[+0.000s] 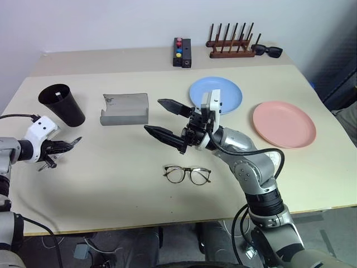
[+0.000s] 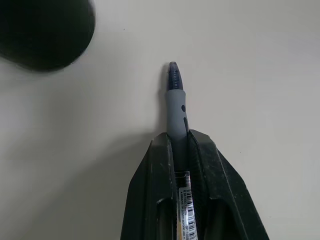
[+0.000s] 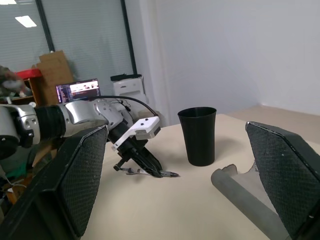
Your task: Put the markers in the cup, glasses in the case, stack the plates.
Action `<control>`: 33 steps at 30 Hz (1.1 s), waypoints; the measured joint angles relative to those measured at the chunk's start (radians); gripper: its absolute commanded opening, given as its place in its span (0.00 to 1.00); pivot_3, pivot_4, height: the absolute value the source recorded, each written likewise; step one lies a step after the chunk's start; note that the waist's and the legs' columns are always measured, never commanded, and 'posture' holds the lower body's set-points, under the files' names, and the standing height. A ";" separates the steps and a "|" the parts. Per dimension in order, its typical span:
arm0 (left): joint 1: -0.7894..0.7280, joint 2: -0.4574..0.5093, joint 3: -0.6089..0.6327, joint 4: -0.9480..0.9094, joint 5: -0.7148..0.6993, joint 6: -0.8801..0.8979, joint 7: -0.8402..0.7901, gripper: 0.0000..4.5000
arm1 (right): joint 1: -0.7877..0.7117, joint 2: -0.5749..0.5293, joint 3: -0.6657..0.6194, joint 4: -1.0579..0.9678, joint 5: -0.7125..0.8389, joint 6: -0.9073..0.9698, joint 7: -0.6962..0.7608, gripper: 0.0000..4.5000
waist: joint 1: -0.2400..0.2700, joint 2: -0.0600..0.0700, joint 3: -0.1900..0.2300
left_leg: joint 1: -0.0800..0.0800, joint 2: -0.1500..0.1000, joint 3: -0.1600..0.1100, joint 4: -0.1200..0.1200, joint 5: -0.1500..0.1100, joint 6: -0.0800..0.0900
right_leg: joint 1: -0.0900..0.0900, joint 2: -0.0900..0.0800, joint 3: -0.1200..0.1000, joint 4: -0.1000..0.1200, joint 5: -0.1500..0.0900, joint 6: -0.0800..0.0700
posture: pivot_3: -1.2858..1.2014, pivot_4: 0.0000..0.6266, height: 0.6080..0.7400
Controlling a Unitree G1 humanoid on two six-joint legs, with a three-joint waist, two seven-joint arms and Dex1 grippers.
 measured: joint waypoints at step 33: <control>-0.245 -0.370 0.276 0.080 0.111 -0.561 1.114 0.01 | -0.030 0.051 0.038 0.067 -0.088 -0.078 -0.026 1.00 | -0.003 -0.002 0.000 | 0.001 -0.001 0.000 0.000 0.000 -0.001 | 0.000 0.000 0.000 0.000 0.001 0.001 | 0.52 0.24 0.99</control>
